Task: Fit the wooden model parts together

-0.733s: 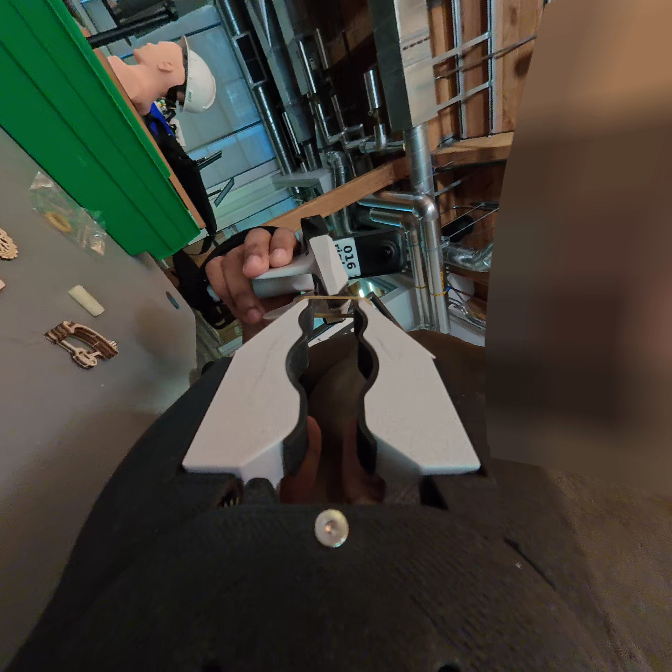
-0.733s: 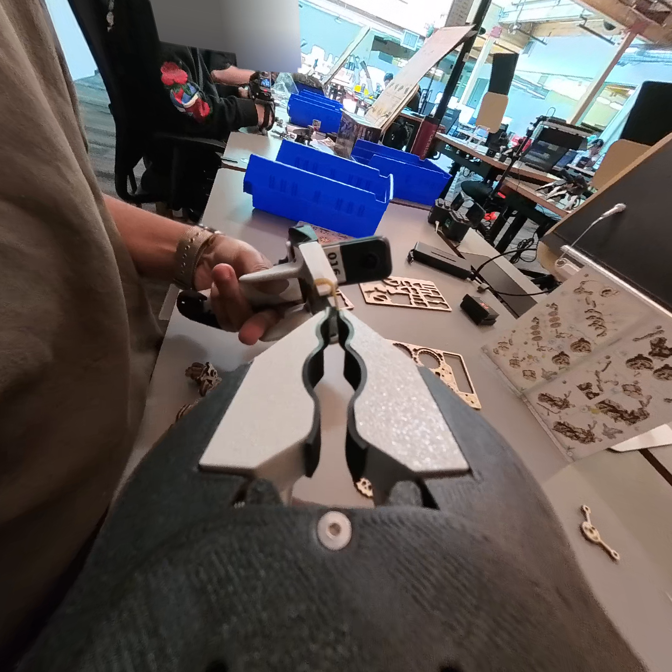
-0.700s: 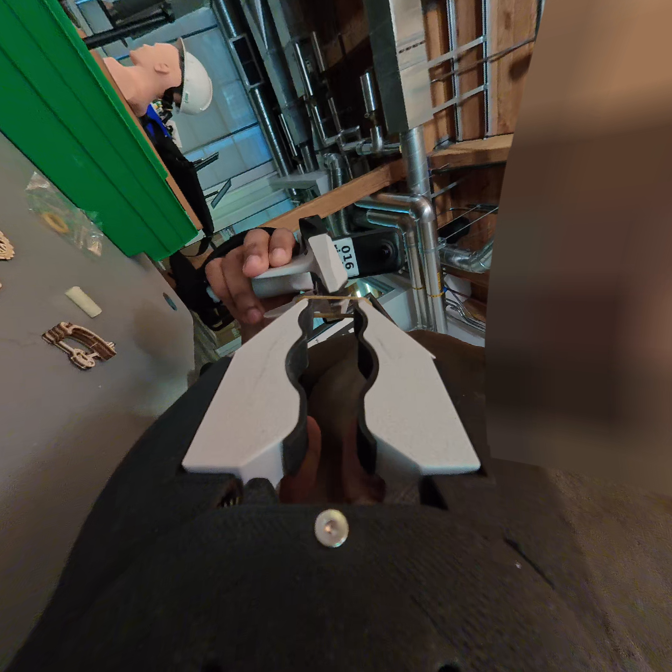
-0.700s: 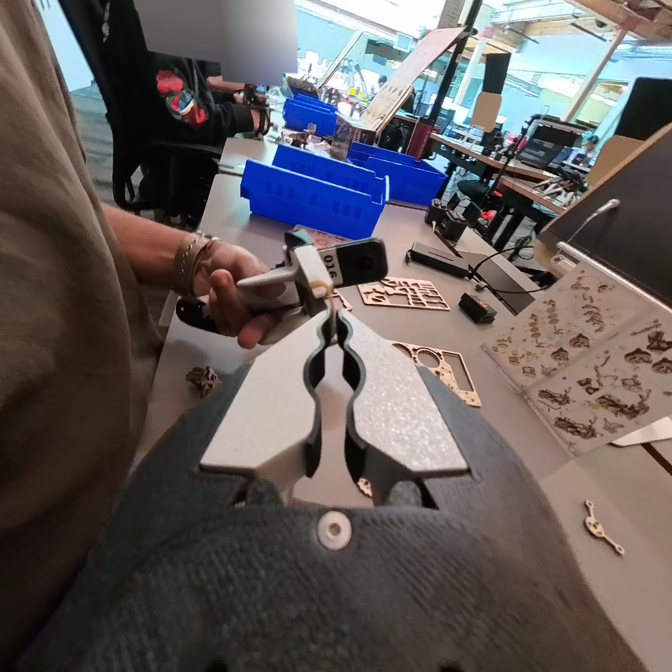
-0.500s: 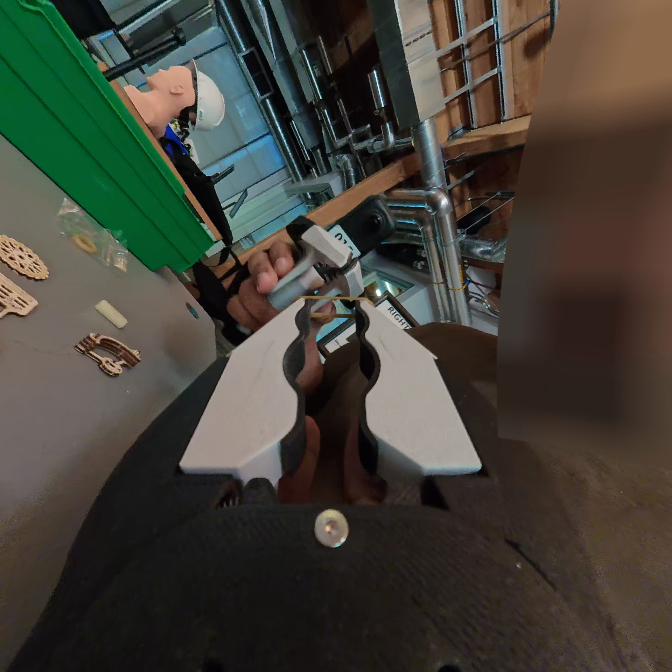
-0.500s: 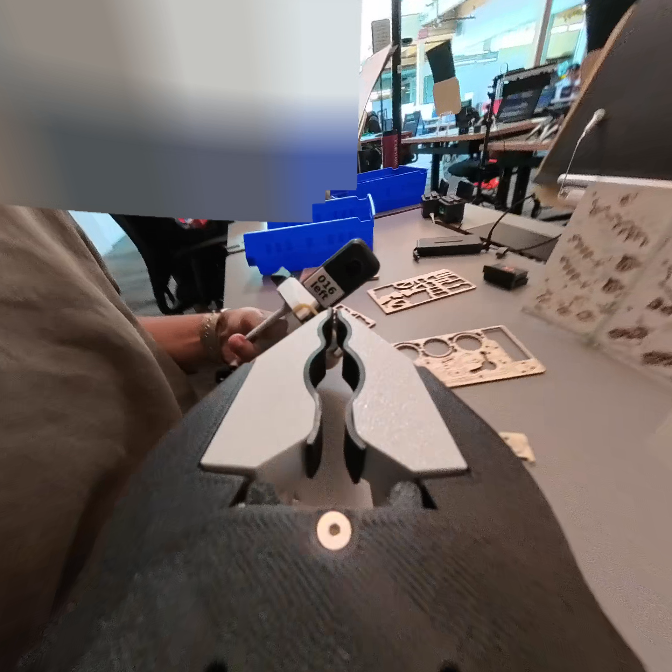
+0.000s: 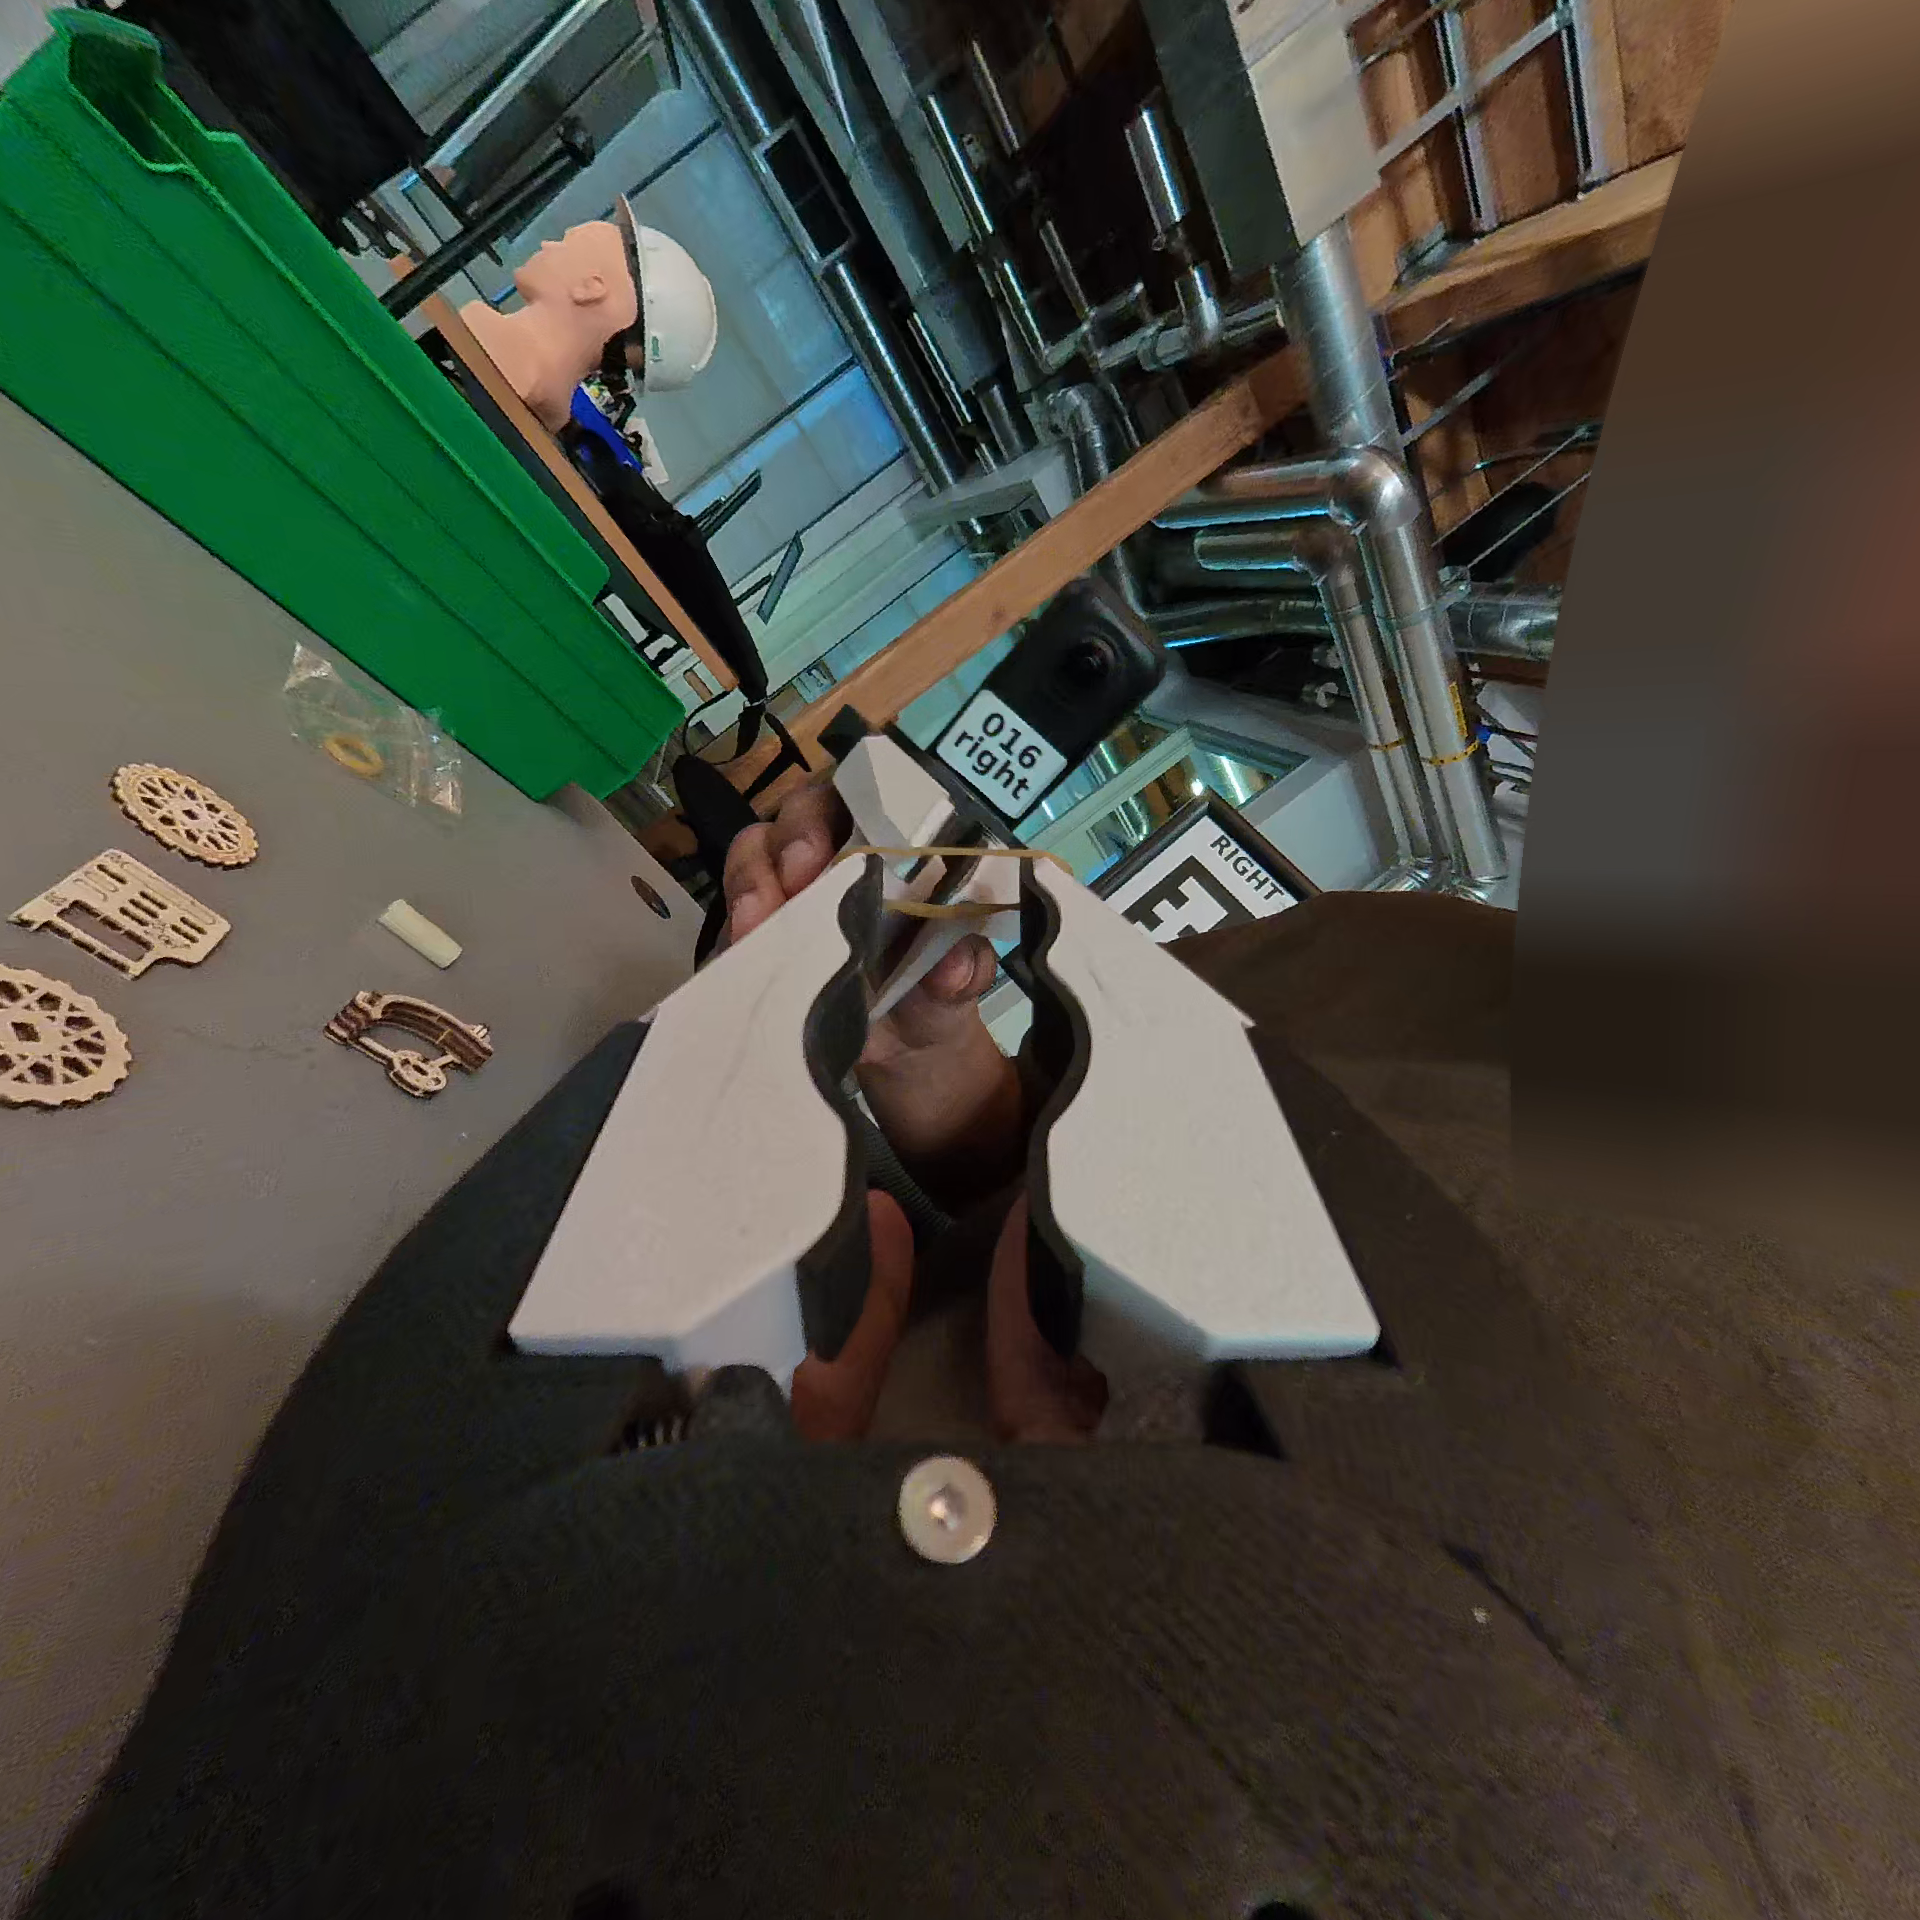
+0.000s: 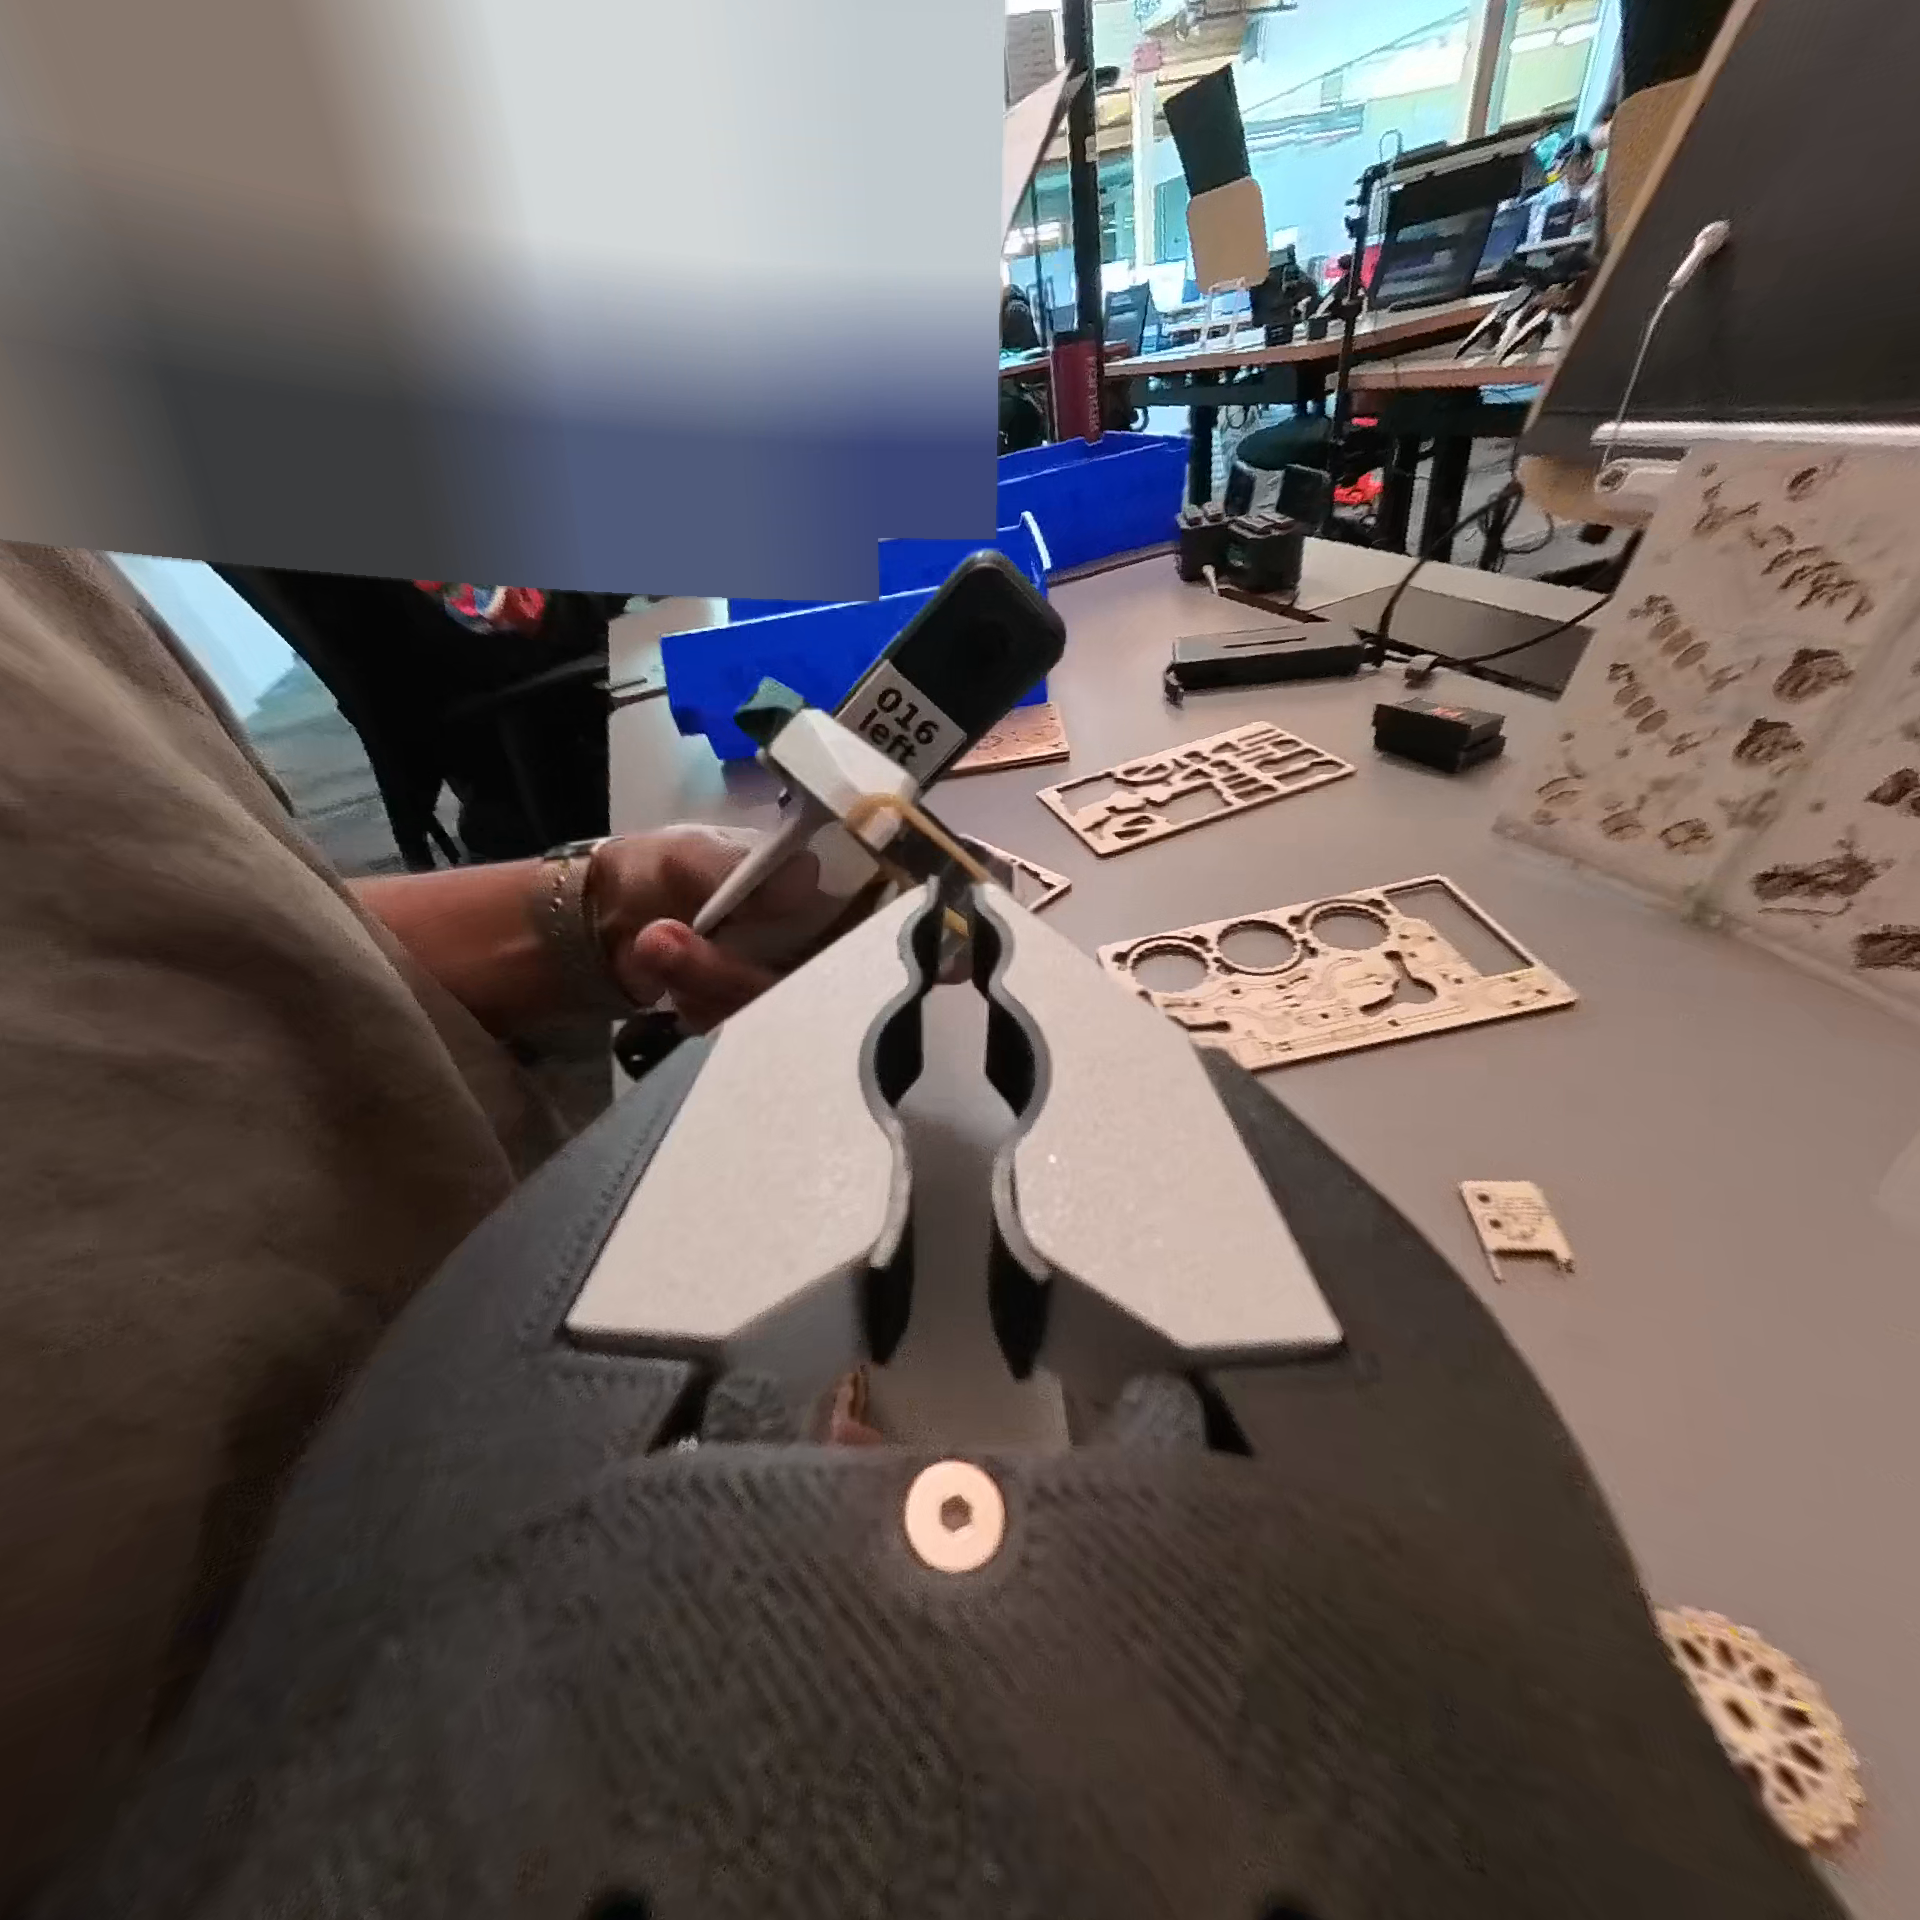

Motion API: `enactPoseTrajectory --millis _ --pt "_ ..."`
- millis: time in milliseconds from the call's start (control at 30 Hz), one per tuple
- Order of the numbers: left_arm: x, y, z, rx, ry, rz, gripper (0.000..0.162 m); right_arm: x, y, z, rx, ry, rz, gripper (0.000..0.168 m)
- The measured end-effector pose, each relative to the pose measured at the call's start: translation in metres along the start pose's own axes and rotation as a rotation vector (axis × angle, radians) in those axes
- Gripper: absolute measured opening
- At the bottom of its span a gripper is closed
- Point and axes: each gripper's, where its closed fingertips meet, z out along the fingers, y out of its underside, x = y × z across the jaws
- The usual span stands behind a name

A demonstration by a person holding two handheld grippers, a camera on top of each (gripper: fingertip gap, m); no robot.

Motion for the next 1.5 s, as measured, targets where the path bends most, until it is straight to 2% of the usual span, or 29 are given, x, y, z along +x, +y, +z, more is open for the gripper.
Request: enactPoseTrajectory --millis 33,167,367,500,567,700,833,1000,1200,1500 --pt "0.000 0.000 0.000 0.003 0.003 -0.005 0.027 0.000 -0.001 0.000 -0.003 -0.001 -0.005 0.001" --pt "0.002 -0.002 0.001 0.014 0.020 -0.014 0.026 -0.004 -0.004 0.000 0.009 -0.026 -0.034 0.000" --pt "0.001 0.011 0.004 -0.055 0.022 -0.048 0.027 -0.006 0.003 0.000 -0.100 -0.040 -0.328 0.000" --pt "0.000 0.018 0.007 -0.087 0.009 -0.057 0.027 -0.012 0.013 0.001 -0.135 -0.068 -0.552 0.000" --pt "-0.001 0.020 0.006 -0.093 0.007 -0.068 0.027 -0.014 0.015 0.001 -0.126 -0.082 -0.604 0.000" --pt "0.000 0.023 0.008 -0.095 0.024 -0.095 0.027 -0.018 0.014 0.001 -0.047 -0.113 -0.646 0.000" --pt "0.001 0.019 0.010 -0.062 0.051 -0.120 0.026 -0.014 0.008 0.004 0.005 -0.052 -0.672 0.000" --pt "-0.001 0.017 0.009 -0.038 0.052 -0.130 0.027 -0.012 0.008 0.007 0.055 -0.008 -0.558 0.000" --pt "-0.013 0.025 0.009 -0.074 -0.029 -0.105 0.025 -0.011 0.025 0.012 -0.011 -0.013 -0.494 0.000" --pt "-0.009 0.028 0.013 -0.082 -0.013 -0.108 0.026 -0.010 0.019 0.010 0.050 -0.001 -0.489 0.000"
